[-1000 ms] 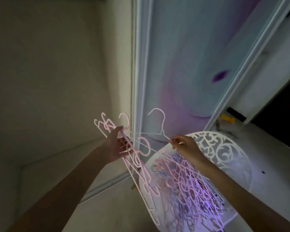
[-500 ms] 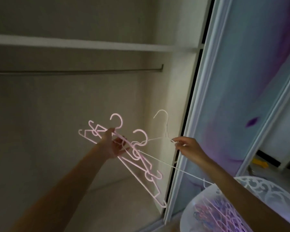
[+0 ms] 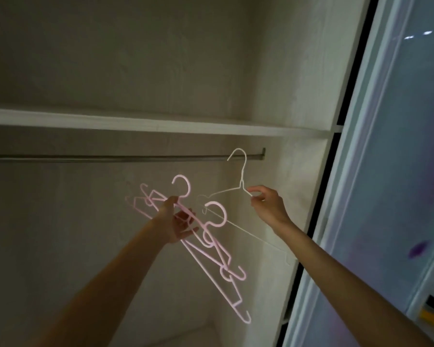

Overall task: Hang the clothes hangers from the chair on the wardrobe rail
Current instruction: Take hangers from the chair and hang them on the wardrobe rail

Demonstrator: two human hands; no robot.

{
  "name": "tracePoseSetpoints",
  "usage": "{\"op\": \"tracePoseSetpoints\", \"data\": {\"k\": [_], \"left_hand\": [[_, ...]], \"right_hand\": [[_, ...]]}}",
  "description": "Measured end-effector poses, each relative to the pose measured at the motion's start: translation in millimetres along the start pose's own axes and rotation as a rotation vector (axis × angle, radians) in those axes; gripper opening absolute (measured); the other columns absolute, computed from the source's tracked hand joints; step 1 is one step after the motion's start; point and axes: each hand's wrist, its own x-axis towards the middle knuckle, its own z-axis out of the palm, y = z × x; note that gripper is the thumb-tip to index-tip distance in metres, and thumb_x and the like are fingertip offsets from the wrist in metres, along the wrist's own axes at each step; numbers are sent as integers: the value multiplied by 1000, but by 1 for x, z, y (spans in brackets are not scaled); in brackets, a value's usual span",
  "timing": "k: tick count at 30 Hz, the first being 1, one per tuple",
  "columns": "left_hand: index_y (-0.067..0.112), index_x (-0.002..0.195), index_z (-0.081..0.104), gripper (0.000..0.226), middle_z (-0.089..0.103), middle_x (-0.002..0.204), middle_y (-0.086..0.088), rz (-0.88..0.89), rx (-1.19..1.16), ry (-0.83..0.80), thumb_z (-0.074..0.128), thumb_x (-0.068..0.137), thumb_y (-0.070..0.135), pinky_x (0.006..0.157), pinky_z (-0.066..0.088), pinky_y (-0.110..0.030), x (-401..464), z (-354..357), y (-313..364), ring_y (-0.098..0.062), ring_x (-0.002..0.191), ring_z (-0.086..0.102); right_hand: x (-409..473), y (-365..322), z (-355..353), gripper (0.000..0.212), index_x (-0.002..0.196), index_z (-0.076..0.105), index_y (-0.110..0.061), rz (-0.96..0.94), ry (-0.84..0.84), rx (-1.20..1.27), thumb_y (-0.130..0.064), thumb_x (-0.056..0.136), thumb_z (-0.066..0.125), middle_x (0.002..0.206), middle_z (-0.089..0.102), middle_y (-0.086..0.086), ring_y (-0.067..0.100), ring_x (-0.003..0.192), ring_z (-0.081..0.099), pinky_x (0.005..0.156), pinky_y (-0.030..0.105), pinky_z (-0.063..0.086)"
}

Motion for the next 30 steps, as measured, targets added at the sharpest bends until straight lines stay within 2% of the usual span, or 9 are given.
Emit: {"op": "tracePoseSetpoints", "data": {"k": [5,10,17,21,24,26,28,30], "left_hand": [[6,73,55,38,57,61,-7,8,-48,17,48,88,40,71,49,-42,39,7,9,-18,65,52],[4,71,55,41,59,46,-8,-35,-74,46,46,90,40,73,47,-43,68,14,13,-18,64,51],[3,71,56,43,58,53,-7,-90,-38,5,46,90,40,76,49,-42,102,18,22,-17,63,52],[2,72,56,43,57,59,-7,-102,-17,-33,45,90,40,78,48,-42,116,19,29,-18,63,51],[1,72,56,45,58,51,-9,-99,-14,-53,45,90,41,79,47,-42,124,21,36,-19,64,50],[0,71,56,46,59,49,-10,-98,-17,-31,46,90,40,78,47,-43,130,23,41,-19,64,51],[0,72,56,45,58,56,-10,-91,-14,-19,47,90,40,77,48,-44,135,25,44,-19,64,51],[0,74,56,44,56,64,-10,-92,-20,-19,48,90,40,77,48,-45,140,26,46,-19,64,52]], "right_hand": [[64,-6,28,34,121,60,-19,-18,49,-117,-8,92,43,122,63,10,31,110,58,87,33,47],[103,2,57,36,120,58,-19,10,35,-178,-5,91,42,120,63,11,33,107,60,86,34,48],[127,28,87,36,123,52,-22,-47,-5,-263,-8,92,42,107,67,12,31,97,64,82,35,49],[138,38,88,34,124,54,-23,-83,-70,-369,-11,93,46,112,67,9,26,99,65,84,31,50],[144,41,83,32,127,51,-24,-83,-123,-435,-19,95,47,115,66,8,24,99,65,84,32,53],[151,37,78,37,133,46,-19,-194,17,-544,-25,96,47,125,59,9,26,110,58,88,34,48],[162,28,73,44,138,40,-14,-367,191,-544,-24,95,48,135,50,12,29,120,50,95,36,44],[178,16,74,50,141,35,-13,-493,179,-527,-22,94,50,140,43,12,29,125,45,101,38,40]]}}
